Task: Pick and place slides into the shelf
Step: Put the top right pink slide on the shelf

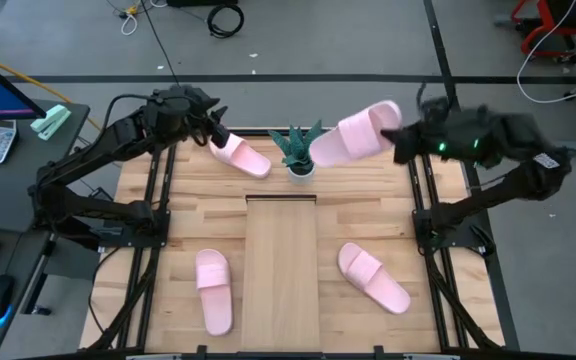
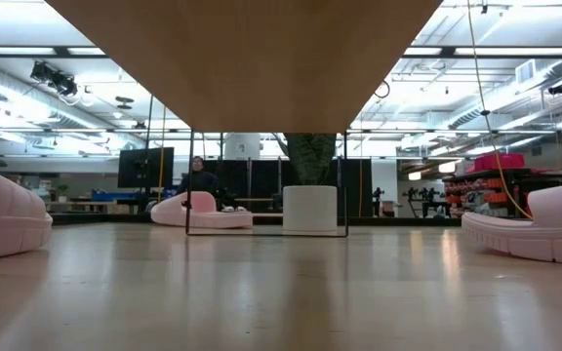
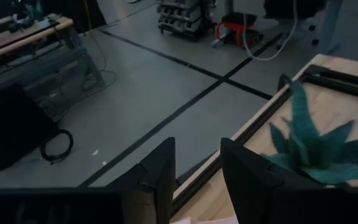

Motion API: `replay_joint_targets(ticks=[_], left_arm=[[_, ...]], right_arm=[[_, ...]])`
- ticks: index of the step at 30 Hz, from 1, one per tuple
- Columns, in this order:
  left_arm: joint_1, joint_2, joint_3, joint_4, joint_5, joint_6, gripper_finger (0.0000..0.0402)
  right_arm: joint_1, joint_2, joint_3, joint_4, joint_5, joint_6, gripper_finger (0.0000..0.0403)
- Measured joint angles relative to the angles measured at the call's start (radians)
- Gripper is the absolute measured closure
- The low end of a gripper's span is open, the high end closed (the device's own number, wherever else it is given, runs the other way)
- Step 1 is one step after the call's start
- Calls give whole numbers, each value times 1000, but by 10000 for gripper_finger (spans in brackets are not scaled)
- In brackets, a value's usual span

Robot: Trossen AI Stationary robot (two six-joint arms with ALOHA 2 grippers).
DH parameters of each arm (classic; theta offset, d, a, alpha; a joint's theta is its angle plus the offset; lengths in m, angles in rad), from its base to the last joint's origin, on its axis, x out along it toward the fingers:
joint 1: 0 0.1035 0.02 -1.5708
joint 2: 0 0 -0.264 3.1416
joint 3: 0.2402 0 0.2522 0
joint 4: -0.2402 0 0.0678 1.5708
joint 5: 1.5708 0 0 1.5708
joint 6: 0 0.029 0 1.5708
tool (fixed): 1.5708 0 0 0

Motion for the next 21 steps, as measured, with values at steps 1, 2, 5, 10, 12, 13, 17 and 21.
replay_joint_targets(ticks=[1, 2, 5, 10, 12, 13, 17, 21], left_arm=[[8, 5, 0, 0, 0, 0, 268], [15, 11, 0, 1, 0, 0, 270], [29, 23, 0, 1, -1, 0, 274], [48, 25, 0, 17, 0, -5, 278], [50, 25, 0, 23, 0, -34, 276], [51, 25, 0, 28, -1, -55, 275], [46, 25, 0, 29, 1, -123, 273], [22, 25, 0, 30, 0, -166, 279]], right_arm=[[59, 3, -23, 0, 42, 66, 359], [114, 7, -50, 1, 77, 133, 359], [258, 22, -138, -2, 167, 356, 359], [444, 64, -260, 18, 293, 726, 359], [506, 91, -296, 52, 333, 842, 359], [534, 106, -310, 69, 354, 892, 359], [632, 177, -327, 86, 423, 1056, 359], [727, 260, -327, 88, 484, 1195, 359]])
